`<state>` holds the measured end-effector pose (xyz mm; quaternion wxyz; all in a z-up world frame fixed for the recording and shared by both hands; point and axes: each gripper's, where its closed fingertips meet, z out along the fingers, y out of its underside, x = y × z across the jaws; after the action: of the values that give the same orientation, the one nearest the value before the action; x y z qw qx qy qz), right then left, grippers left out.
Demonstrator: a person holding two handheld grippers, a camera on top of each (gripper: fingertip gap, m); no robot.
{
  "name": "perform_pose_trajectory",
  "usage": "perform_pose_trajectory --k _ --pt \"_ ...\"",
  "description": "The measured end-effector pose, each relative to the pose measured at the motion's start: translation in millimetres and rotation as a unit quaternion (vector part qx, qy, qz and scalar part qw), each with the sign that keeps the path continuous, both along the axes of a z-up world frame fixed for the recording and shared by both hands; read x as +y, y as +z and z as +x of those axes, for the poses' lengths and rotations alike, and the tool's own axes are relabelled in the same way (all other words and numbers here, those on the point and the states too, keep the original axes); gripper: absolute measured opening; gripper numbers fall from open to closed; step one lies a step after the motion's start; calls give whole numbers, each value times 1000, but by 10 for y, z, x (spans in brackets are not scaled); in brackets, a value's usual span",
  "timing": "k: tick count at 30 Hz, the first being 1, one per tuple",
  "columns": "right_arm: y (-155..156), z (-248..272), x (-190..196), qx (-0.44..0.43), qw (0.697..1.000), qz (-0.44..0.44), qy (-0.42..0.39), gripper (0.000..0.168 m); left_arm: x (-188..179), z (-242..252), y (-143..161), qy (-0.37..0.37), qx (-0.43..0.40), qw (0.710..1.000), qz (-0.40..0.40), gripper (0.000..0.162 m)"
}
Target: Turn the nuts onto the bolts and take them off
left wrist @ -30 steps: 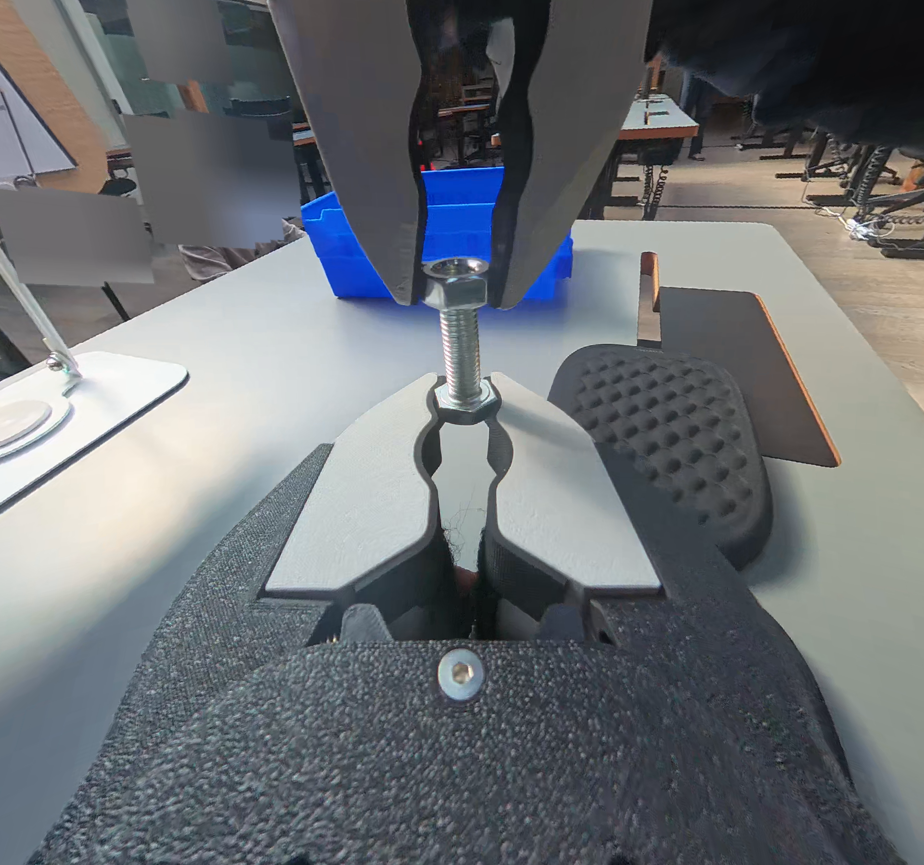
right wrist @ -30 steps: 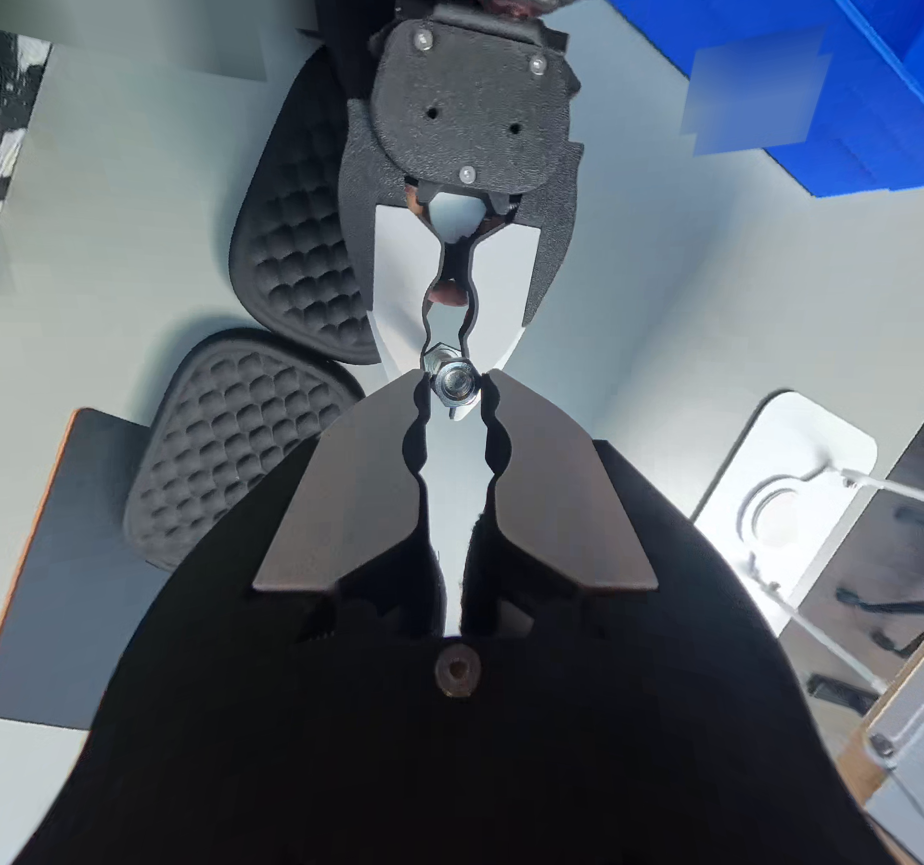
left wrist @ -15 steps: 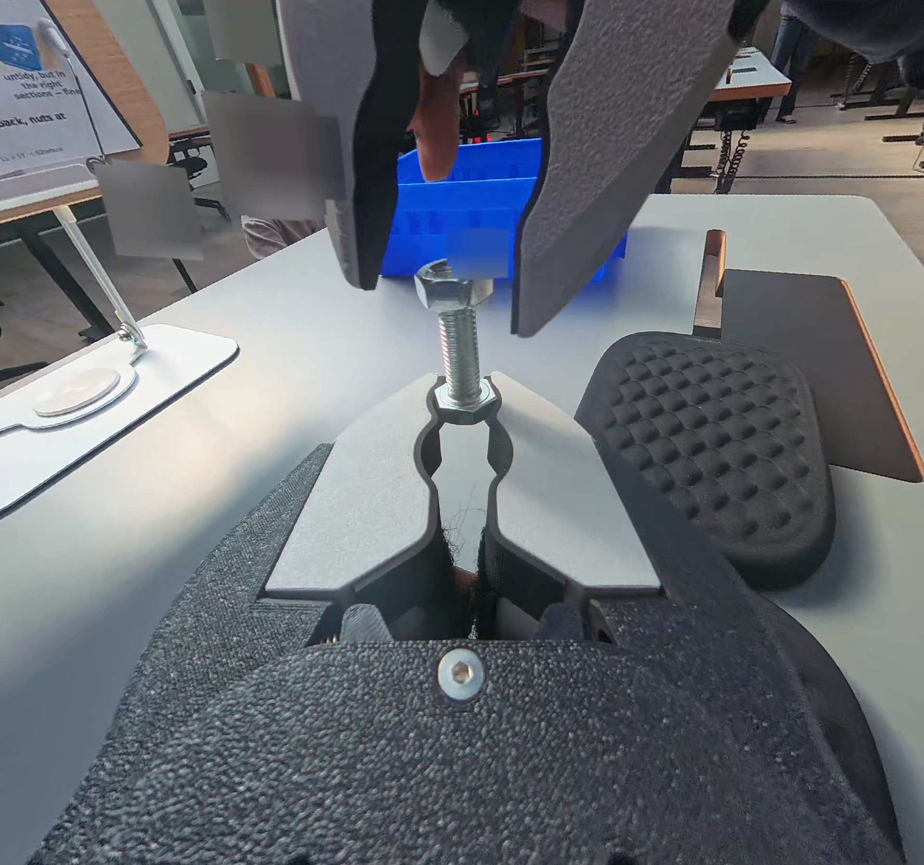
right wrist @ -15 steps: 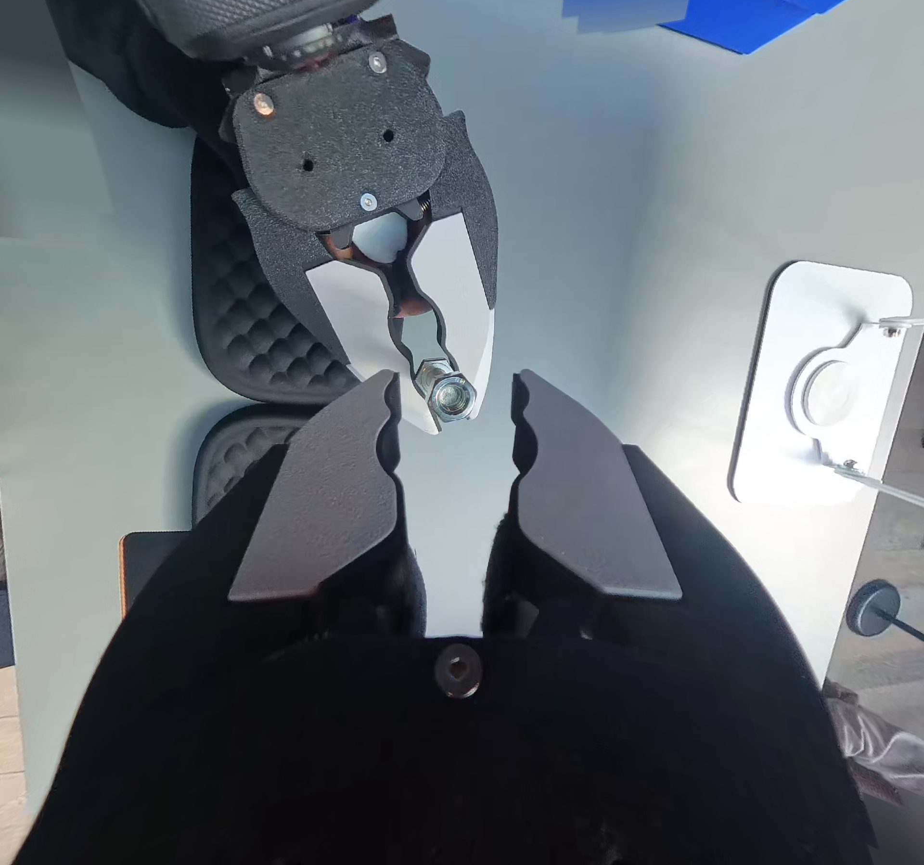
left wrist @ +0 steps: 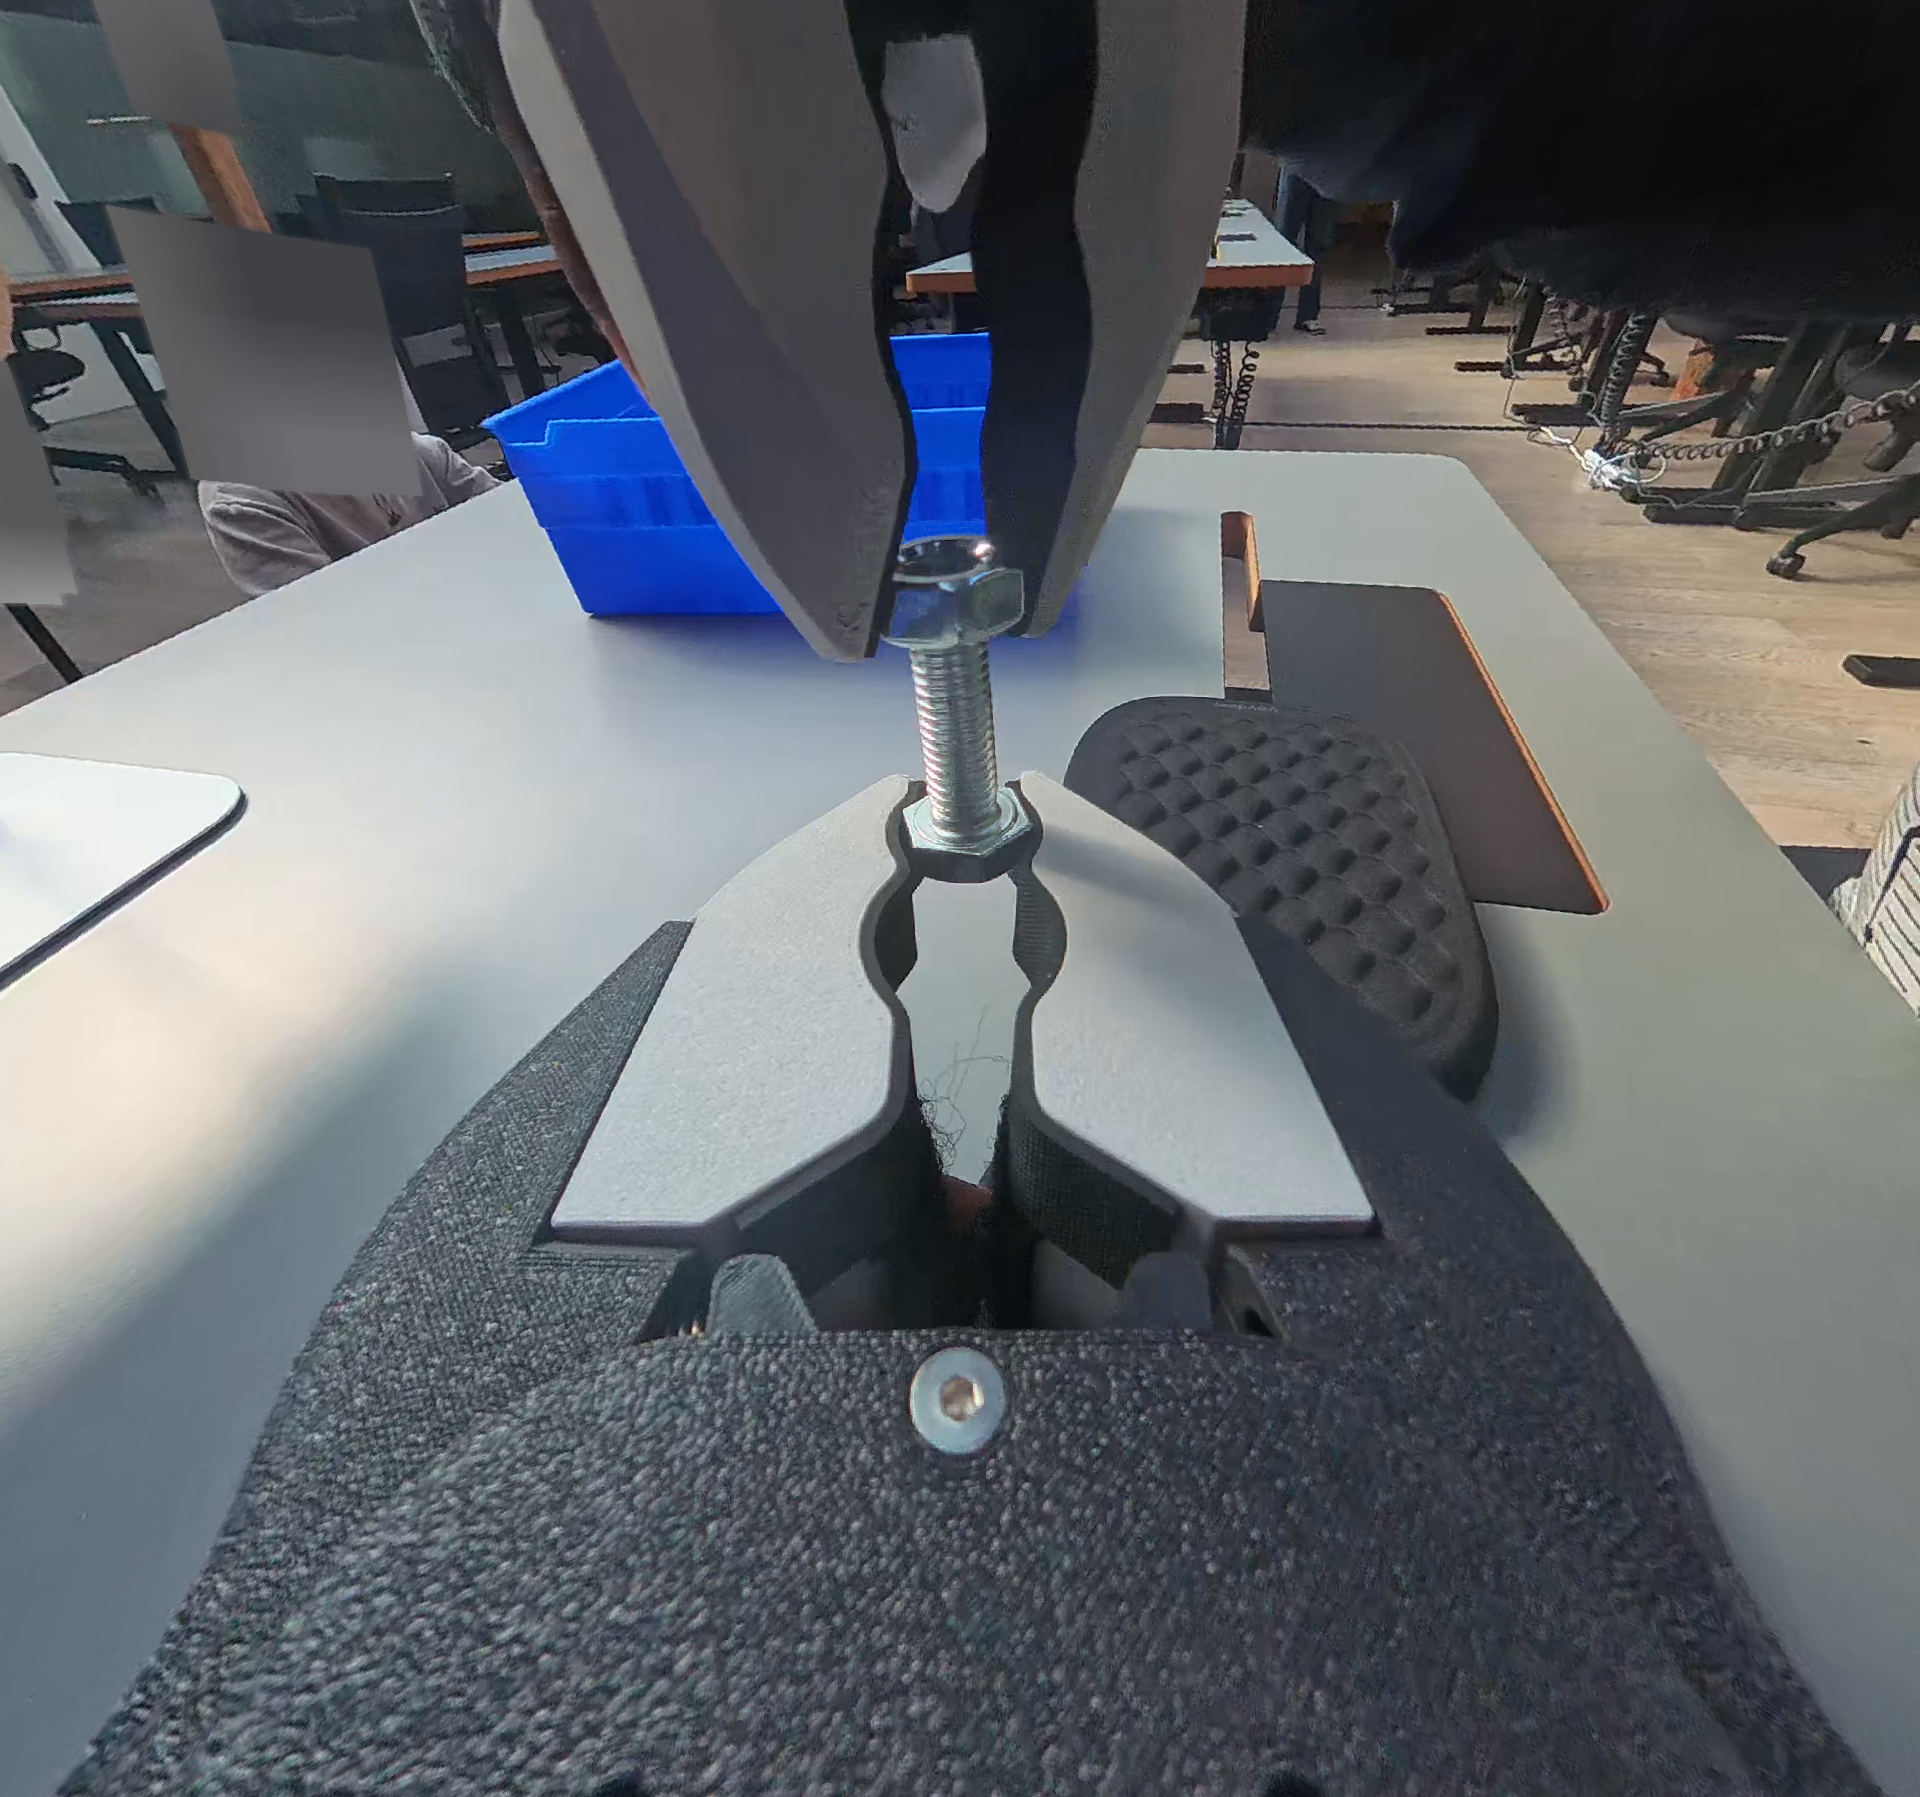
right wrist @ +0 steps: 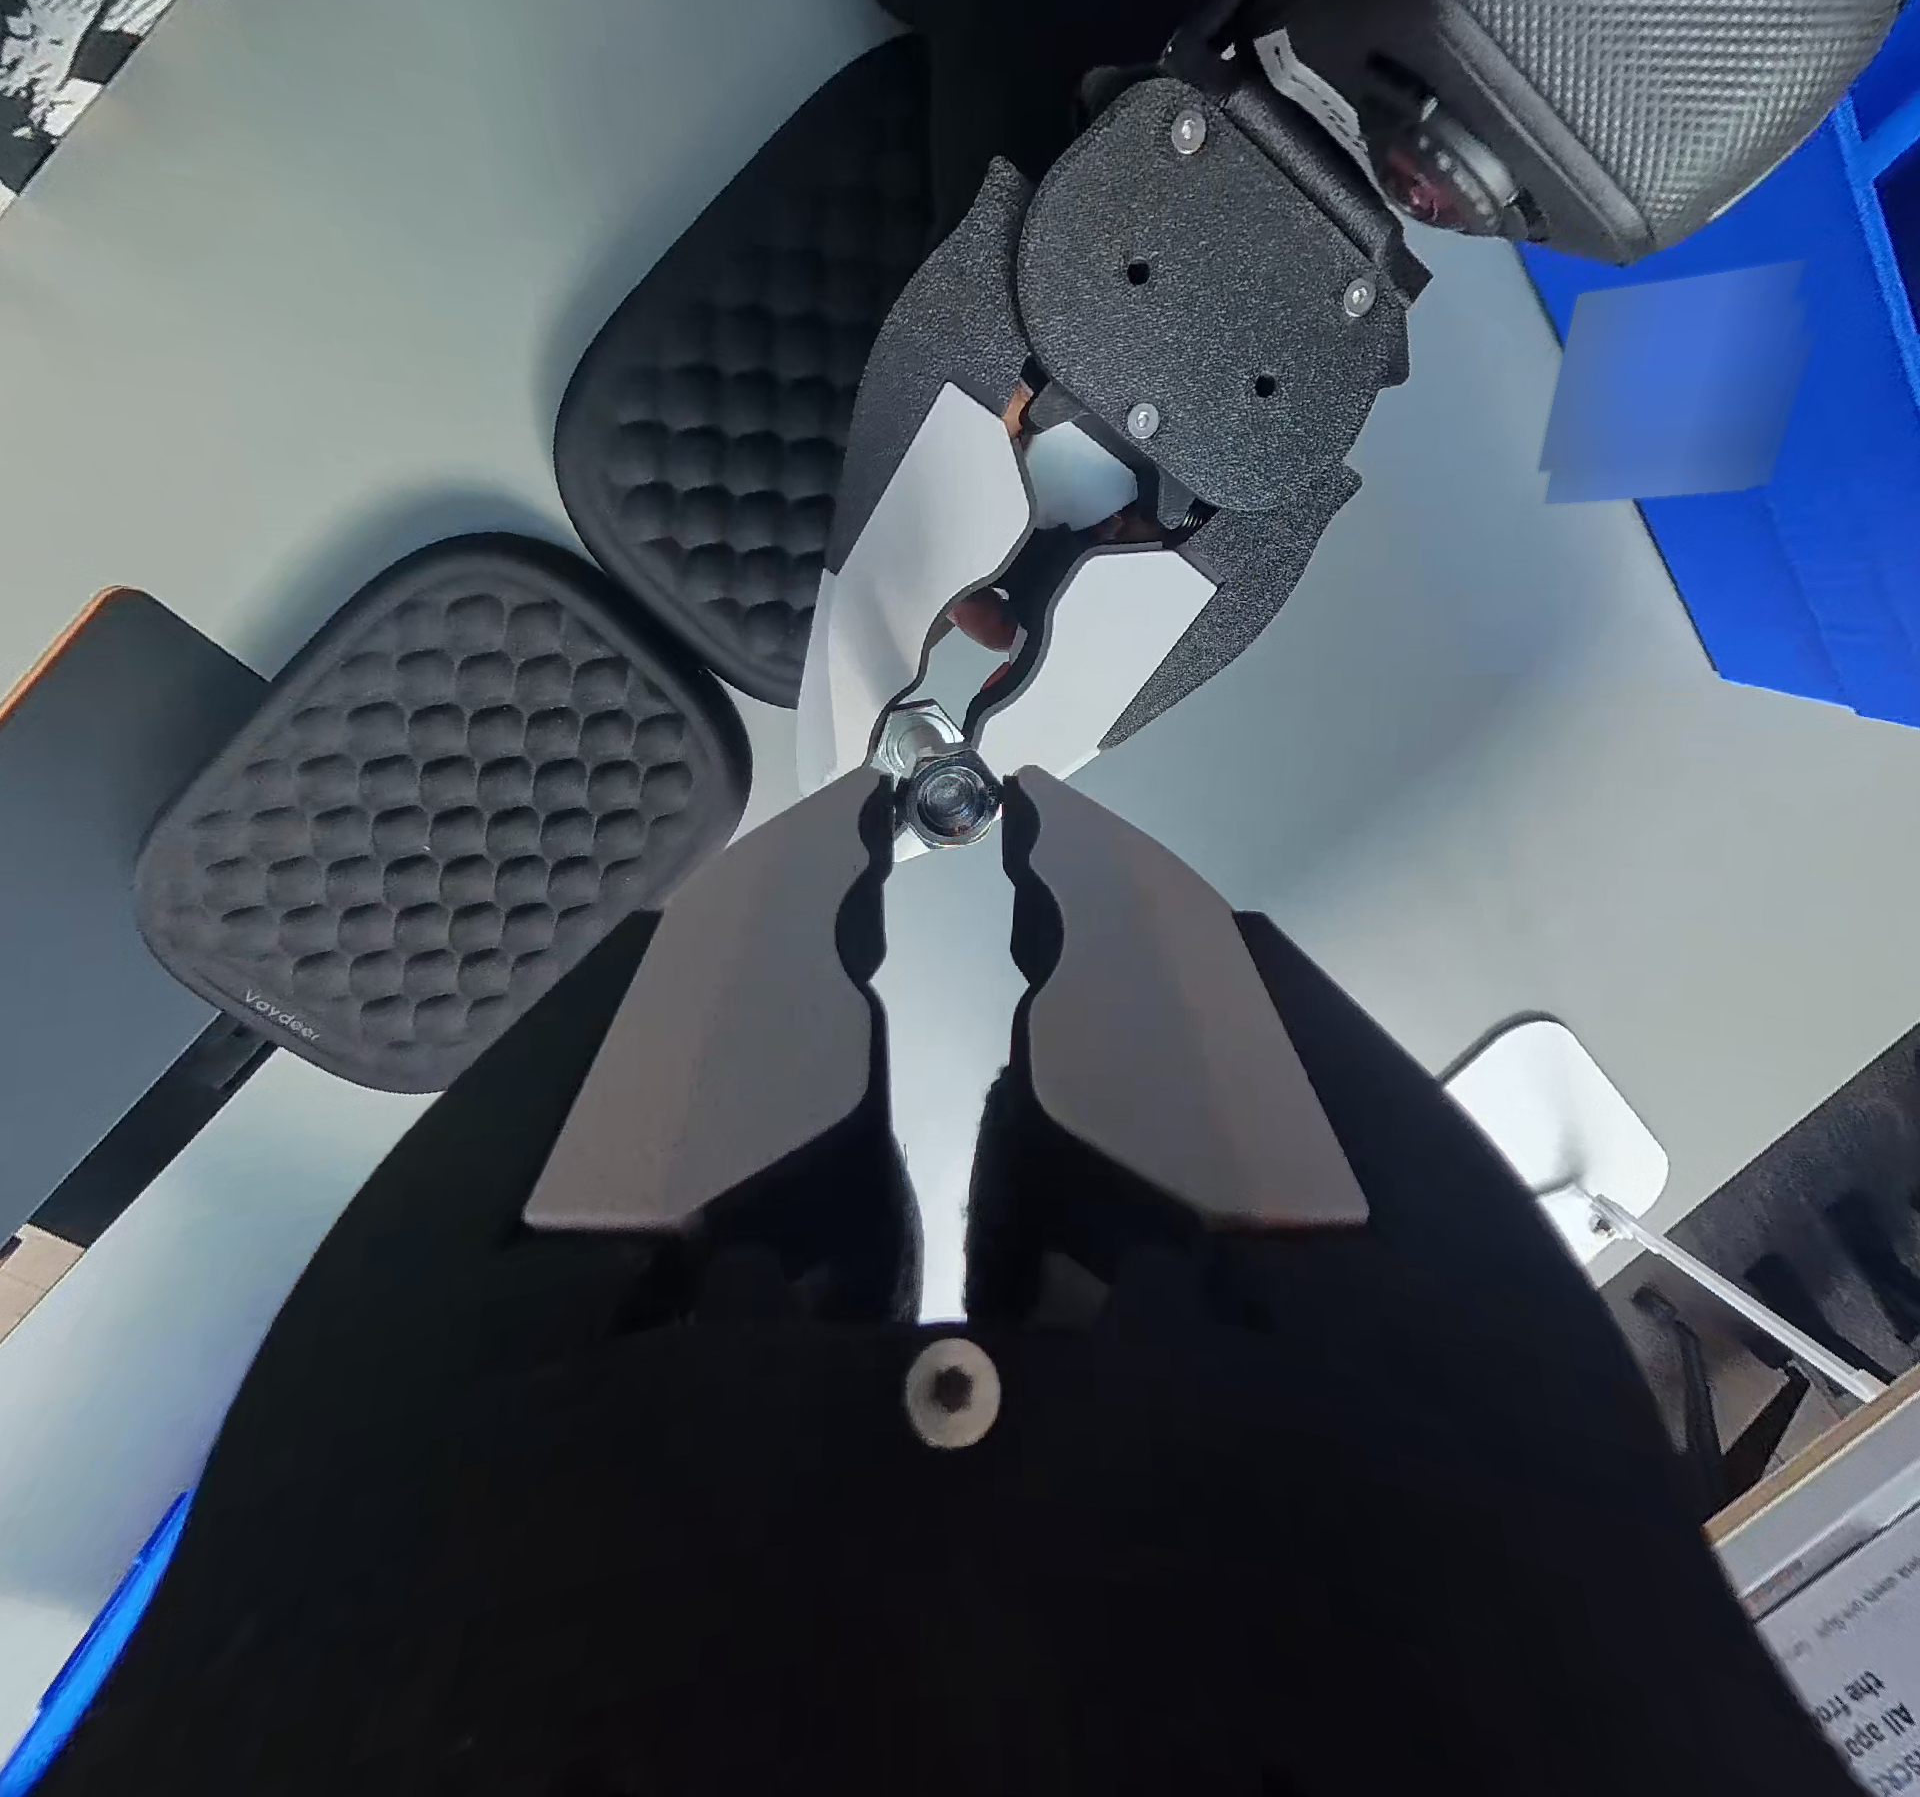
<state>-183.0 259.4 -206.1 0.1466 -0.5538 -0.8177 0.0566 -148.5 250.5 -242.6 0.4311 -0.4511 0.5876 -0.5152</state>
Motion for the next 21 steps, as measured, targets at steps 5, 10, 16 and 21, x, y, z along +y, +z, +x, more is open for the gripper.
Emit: perform_pose_trajectory --k 5,10,16,21 --pt "-1 43 77 11 991 16 -133 19 85 19 -5 33 2 999 -6 14" --pt "-28 67 111 30 954 -2 -299 18 144 44 -37 69 10 998 7 14" --pt "-21 48 100 51 933 8 -357 27 131 51 -46 70 11 997 17 14" --pt "113 -78 40 229 903 -18 -363 79 65 14 6 29 -7 1000 -1 14"
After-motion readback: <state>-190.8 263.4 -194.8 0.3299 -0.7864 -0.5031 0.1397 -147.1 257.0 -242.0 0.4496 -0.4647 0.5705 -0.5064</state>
